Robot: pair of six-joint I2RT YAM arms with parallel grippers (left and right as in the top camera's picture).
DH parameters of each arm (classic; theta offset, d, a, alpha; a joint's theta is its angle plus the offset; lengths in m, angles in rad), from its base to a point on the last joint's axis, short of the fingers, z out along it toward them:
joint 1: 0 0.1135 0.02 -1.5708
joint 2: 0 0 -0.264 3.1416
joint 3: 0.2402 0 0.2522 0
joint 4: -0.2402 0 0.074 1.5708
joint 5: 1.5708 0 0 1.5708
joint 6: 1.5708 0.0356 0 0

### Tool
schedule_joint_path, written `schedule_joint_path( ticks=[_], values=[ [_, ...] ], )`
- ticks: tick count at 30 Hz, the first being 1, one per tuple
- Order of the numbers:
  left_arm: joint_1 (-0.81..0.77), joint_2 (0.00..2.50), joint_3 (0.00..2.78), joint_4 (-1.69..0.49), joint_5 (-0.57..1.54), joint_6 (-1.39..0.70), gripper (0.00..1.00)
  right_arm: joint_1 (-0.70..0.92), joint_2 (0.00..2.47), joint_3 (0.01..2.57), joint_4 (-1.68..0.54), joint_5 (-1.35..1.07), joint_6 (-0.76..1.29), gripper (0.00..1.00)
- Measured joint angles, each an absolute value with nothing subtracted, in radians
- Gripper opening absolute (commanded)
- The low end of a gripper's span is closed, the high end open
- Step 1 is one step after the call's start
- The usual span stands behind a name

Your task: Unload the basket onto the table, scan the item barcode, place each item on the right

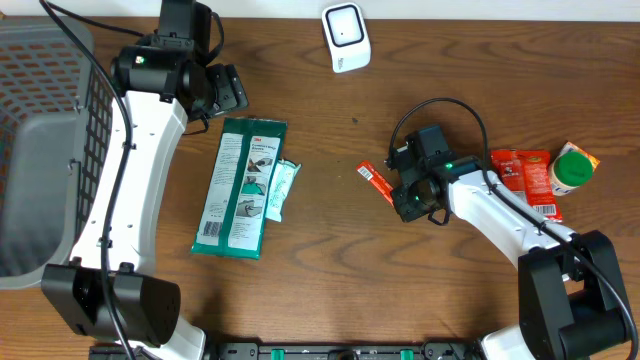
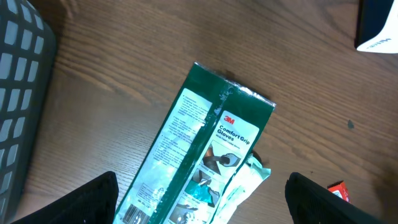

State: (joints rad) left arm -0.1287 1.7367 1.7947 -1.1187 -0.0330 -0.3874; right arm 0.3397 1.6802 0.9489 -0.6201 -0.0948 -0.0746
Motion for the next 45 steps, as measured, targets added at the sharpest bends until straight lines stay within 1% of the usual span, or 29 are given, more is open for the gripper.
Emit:
schedule_joint_path(
  ticks=[7, 10, 14, 37, 40, 41, 43, 45],
  values=[
    [-0.129, 1.737, 1.795, -1.119, -0.033, -0.388, 0.86, 0.340, 1.680, 0.949, -0.595, -0.095, -0.081, 0.24],
    [-0.129, 1.737, 1.795, -1.119, -0.033, -0.387, 0.86, 0.340, 1.680, 0.948, -0.586, -0.095, -0.082, 0.27],
    [-0.129, 1.737, 1.795, -1.119, -0.033, -0.387, 0.86, 0.340, 1.680, 0.939, -0.562, -0.095, -0.085, 0.27],
    [-0.129, 1.737, 1.795, -1.119, -0.033, -0.387, 0.86, 0.340, 1.681, 0.858, -0.477, -0.097, -0.085, 0.25],
    [-0.129, 1.737, 1.795, -1.119, -0.033, -0.387, 0.86, 0.340, 1.680, 0.842, -0.450, -0.102, -0.085, 0.28],
    [-0.129, 1.737, 1.795, -1.119, -0.033, -0.388, 0.86, 0.340, 1.680, 0.838, -0.440, -0.103, -0.086, 0.28],
    [-0.129, 1.737, 1.795, -1.119, -0.033, -0.387, 0.86, 0.340, 1.677, 0.827, -0.424, -0.105, -0.085, 0.24],
    [-0.129, 1.737, 1.795, -1.119, -0.033, -0.388, 0.86, 0.340, 1.674, 0.822, -0.418, -0.106, -0.086, 0.18]
  ],
)
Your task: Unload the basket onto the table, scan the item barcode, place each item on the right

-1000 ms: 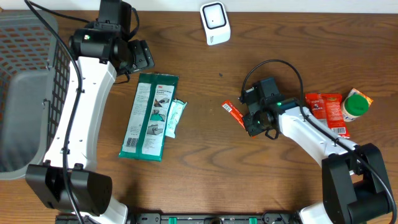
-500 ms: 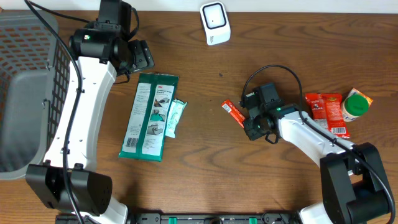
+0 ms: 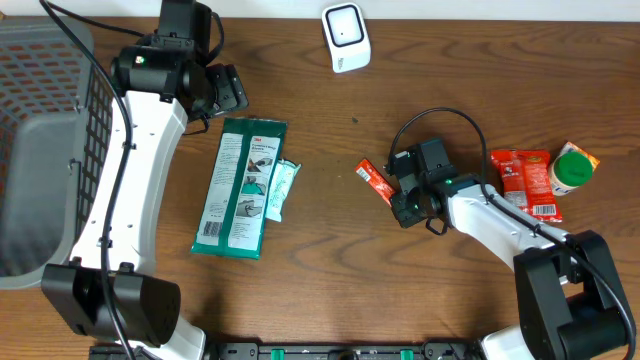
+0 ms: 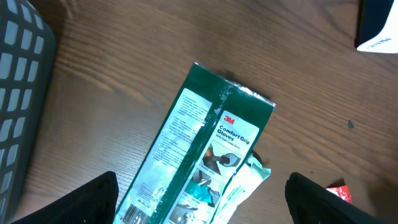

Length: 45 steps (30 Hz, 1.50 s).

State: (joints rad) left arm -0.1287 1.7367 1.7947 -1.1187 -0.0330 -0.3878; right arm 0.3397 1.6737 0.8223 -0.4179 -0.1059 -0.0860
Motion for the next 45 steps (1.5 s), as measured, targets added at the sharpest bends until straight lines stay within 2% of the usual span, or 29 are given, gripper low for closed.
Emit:
schedule_joint_path(
  ticks=[4, 5, 14, 21, 32, 45],
  values=[
    [-0.129, 1.737, 1.795, -1.119, -0.033, -0.387, 0.86, 0.340, 1.674, 0.818, -0.407, -0.118, -0.088, 0.02],
    [-0.129, 1.737, 1.795, -1.119, -0.033, -0.388, 0.86, 0.340, 1.673, 0.818, -0.406, -0.120, -0.087, 0.01],
    [-0.129, 1.737, 1.795, -1.119, -0.033, -0.387, 0.86, 0.340, 1.672, 0.820, -0.411, -0.123, -0.088, 0.01],
    [-0.129, 1.737, 1.795, -1.119, -0.033, -0.388, 0.86, 0.340, 1.672, 0.865, -0.545, -0.090, -0.078, 0.01],
    [-0.129, 1.737, 1.795, -1.119, -0.033, -0.387, 0.86, 0.353, 1.660, 0.886, -0.553, 0.202, 0.046, 0.01],
    [-0.129, 1.737, 1.795, -1.119, -0.033, -0.387, 0.86, 0.586, 1.660, 0.886, -0.560, 0.518, 0.104, 0.01]
  ],
)
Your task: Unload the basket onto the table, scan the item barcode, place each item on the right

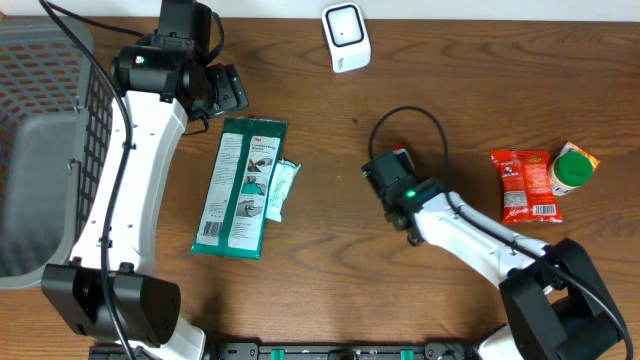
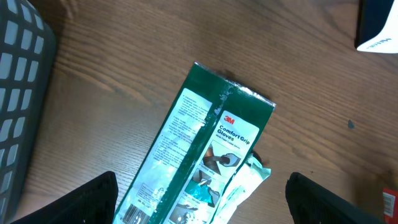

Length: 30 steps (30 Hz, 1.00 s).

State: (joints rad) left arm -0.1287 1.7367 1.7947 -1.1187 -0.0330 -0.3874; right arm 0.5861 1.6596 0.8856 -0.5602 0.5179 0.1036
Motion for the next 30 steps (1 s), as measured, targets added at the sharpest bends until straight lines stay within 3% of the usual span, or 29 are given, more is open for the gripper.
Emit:
schedule_joint_path(
  ticks=[7, 30],
  values=[
    [-0.129, 1.737, 1.795, -1.119, -0.033, -0.387, 0.86, 0.616, 1.679, 0.886, -0.564, 0.657, 0.202, 0.01],
    [-0.129, 1.737, 1.795, -1.119, -0.033, -0.387, 0.86, 0.617, 1.795, 0.889, -0.532, 0.616, 0.271, 0.05]
  ],
)
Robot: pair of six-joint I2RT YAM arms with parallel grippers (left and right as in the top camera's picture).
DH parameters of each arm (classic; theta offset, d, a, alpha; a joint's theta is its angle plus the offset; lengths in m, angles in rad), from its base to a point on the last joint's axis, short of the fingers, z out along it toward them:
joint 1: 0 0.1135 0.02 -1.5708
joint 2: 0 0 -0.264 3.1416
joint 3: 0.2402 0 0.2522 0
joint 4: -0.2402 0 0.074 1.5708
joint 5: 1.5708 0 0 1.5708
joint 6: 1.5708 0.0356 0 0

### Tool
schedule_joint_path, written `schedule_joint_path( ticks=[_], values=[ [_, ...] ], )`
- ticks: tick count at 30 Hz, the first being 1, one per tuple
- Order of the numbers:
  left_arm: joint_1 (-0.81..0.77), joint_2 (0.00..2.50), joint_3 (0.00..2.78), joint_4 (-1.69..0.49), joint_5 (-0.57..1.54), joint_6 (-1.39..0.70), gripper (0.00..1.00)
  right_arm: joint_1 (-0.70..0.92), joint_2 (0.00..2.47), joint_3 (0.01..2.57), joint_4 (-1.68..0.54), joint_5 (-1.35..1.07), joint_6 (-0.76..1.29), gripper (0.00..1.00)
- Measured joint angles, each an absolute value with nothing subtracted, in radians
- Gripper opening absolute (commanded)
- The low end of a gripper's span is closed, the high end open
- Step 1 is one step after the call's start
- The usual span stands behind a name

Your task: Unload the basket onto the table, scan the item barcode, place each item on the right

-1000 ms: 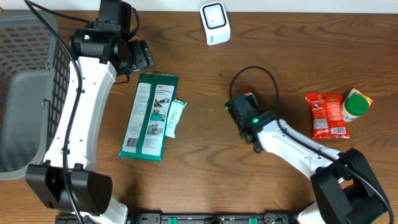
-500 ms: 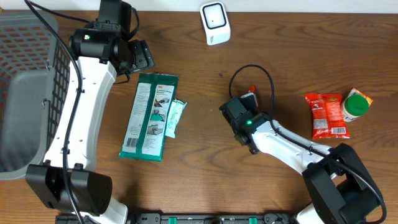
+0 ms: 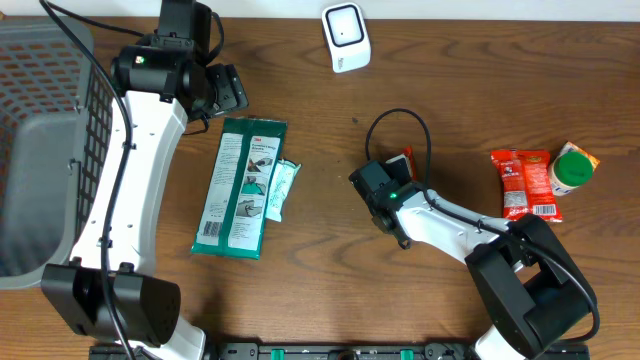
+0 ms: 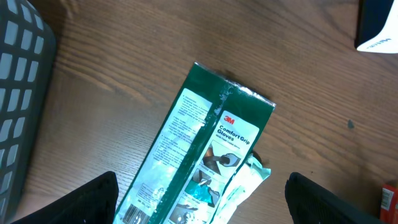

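Note:
The white barcode scanner [image 3: 345,37] stands at the table's far edge, and its corner shows in the left wrist view [image 4: 377,26]. My right gripper [image 3: 397,168] hangs over the middle of the table, shut on a small orange-red packet [image 3: 407,159] that sticks out behind the wrist; its fingers are hidden under the arm. The packet's tip shows at the right edge of the left wrist view [image 4: 390,200]. My left gripper [image 4: 202,208] stands open above the top end of a green 3M glove pack [image 4: 205,140], holding nothing.
The green glove pack [image 3: 241,187] lies left of centre with a small white-teal packet [image 3: 282,190] against its right side. A grey basket [image 3: 40,150] fills the left edge. A red snack bag [image 3: 524,183] and a green-lidded jar [image 3: 572,168] lie at the right.
My right gripper has shifted a little to the left and turned, the orange-red packet still with it. The left arm and the glove pack have not moved.
The orange-red packet lay on the table right of centre with my right gripper beside it, then right at it. A second ago the packet was off that spot, carried in the gripper further left and back. Now it is held mid-table, below the scanner.

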State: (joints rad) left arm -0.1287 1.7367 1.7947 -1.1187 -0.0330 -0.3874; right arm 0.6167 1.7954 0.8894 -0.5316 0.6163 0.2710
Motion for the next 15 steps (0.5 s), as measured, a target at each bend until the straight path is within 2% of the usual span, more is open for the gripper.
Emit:
schedule_joint_path(
  ticks=[5, 10, 15],
  values=[
    [-0.129, 1.737, 1.795, -1.119, -0.033, -0.387, 0.86, 0.617, 1.795, 0.899, -0.535, 0.589, 0.271, 0.10],
    [-0.129, 1.737, 1.795, -1.119, -0.033, -0.387, 0.86, 0.617, 1.795, 0.915, -0.554, 0.548, 0.279, 0.27],
    [-0.129, 1.737, 1.795, -1.119, -0.033, -0.387, 0.86, 0.617, 1.795, 0.938, -0.554, 0.498, 0.279, 0.30]
  ],
)
